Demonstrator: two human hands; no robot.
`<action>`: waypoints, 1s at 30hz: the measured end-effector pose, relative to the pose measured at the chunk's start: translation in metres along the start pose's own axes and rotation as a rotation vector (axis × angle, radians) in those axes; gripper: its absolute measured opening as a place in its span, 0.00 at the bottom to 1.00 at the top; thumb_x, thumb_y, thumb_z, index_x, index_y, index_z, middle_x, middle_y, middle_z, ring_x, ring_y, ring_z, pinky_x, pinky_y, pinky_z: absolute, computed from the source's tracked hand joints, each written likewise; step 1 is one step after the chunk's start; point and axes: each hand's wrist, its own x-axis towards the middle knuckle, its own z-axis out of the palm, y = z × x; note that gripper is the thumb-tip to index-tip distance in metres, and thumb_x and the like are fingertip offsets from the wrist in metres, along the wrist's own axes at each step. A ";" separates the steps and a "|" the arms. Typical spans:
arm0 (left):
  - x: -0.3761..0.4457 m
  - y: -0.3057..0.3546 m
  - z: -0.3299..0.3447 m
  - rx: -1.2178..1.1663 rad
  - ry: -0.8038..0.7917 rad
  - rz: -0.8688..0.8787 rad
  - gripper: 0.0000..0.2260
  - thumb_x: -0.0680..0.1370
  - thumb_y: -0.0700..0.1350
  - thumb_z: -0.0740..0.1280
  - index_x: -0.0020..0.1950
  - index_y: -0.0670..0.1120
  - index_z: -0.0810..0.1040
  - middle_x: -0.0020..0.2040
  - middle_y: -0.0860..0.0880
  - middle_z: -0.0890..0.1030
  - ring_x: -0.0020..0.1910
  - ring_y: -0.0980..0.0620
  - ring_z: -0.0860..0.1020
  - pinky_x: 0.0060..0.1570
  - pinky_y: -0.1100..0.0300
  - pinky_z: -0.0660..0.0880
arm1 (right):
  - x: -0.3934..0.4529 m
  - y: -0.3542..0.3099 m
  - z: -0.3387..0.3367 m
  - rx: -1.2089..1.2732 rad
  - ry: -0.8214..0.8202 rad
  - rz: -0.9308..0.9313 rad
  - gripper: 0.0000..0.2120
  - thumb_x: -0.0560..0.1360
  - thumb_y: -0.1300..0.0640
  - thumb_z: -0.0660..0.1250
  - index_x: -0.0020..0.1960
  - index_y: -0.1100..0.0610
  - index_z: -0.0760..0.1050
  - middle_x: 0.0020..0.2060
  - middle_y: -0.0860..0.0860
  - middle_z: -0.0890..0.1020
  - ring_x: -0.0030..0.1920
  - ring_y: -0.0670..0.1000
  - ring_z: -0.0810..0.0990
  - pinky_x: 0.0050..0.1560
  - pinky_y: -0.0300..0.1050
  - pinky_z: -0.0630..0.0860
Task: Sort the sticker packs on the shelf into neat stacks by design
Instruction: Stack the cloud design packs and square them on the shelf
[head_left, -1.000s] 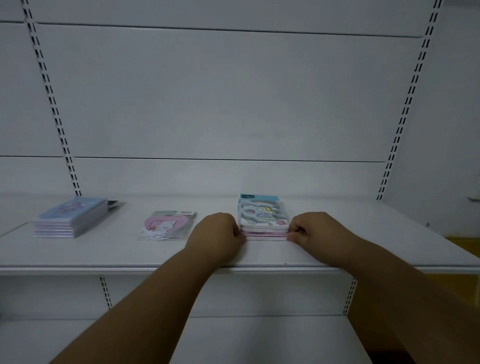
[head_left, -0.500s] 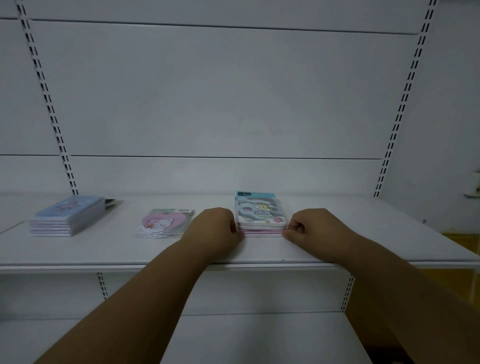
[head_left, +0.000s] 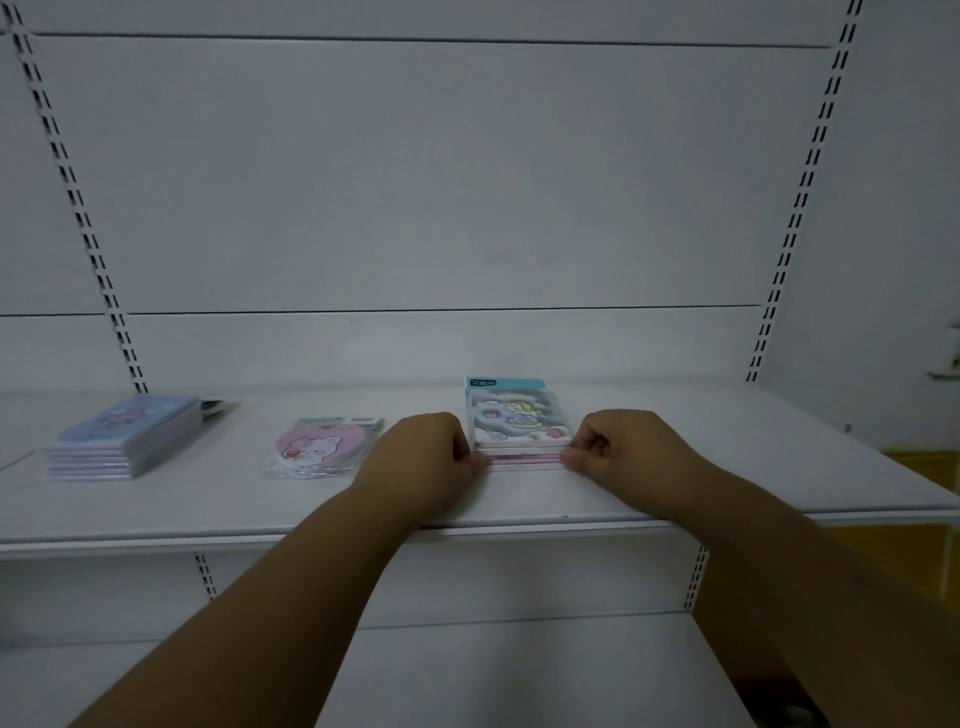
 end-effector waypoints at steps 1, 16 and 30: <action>-0.001 0.000 0.000 0.023 -0.009 0.006 0.11 0.75 0.56 0.69 0.38 0.51 0.75 0.34 0.55 0.76 0.33 0.58 0.71 0.29 0.65 0.63 | 0.000 0.000 0.001 -0.002 -0.019 0.003 0.09 0.72 0.48 0.71 0.40 0.53 0.80 0.34 0.45 0.79 0.36 0.45 0.76 0.37 0.39 0.71; -0.001 -0.001 -0.003 0.015 -0.034 0.024 0.12 0.77 0.55 0.65 0.38 0.51 0.74 0.35 0.54 0.76 0.34 0.58 0.71 0.30 0.63 0.62 | 0.001 -0.001 -0.002 -0.038 -0.031 -0.018 0.13 0.77 0.47 0.64 0.42 0.55 0.78 0.34 0.46 0.77 0.35 0.44 0.73 0.33 0.38 0.65; 0.040 0.014 -0.023 -0.281 -0.210 -0.297 0.15 0.80 0.46 0.64 0.62 0.37 0.77 0.57 0.42 0.82 0.51 0.47 0.80 0.50 0.57 0.77 | 0.048 -0.004 -0.015 0.262 -0.151 0.323 0.14 0.80 0.53 0.59 0.45 0.60 0.78 0.35 0.50 0.79 0.28 0.43 0.74 0.30 0.36 0.72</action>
